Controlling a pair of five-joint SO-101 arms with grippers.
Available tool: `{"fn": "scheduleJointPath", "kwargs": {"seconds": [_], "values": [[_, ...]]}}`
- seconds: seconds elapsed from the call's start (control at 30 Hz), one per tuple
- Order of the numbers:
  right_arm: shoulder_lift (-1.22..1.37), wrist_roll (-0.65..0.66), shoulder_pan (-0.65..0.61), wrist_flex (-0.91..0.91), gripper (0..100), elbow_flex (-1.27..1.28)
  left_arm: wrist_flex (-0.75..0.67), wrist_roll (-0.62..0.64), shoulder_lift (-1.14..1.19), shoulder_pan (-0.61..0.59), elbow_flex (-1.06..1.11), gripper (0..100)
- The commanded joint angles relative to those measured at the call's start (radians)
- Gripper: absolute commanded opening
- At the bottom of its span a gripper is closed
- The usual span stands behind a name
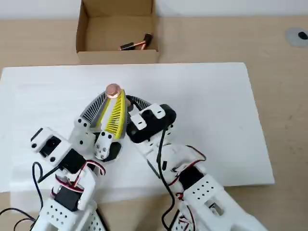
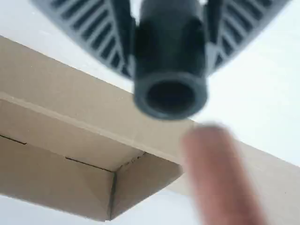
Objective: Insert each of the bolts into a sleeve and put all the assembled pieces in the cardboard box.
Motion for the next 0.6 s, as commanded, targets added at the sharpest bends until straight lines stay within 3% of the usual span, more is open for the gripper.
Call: {"fn": "scheduleJointPath", "kwargs": {"seconds": [0.0, 0.27, 0.57], "values": [[-0.022, -0.002, -0.012, 0.0, 0.9, -0.004, 0.008, 0.008, -0.012, 0.003, -0.017, 1], [-0.022, -0.002, -0.01, 0.0, 0.9, -0.004, 0.014, 0.011, -0.012, 0.011, 0.038, 1], [-0.022, -0.002, -0.01, 0.0, 0.9, -0.004, 0.27, 0.012, -0.012, 0.012, 0.032, 1]]}}
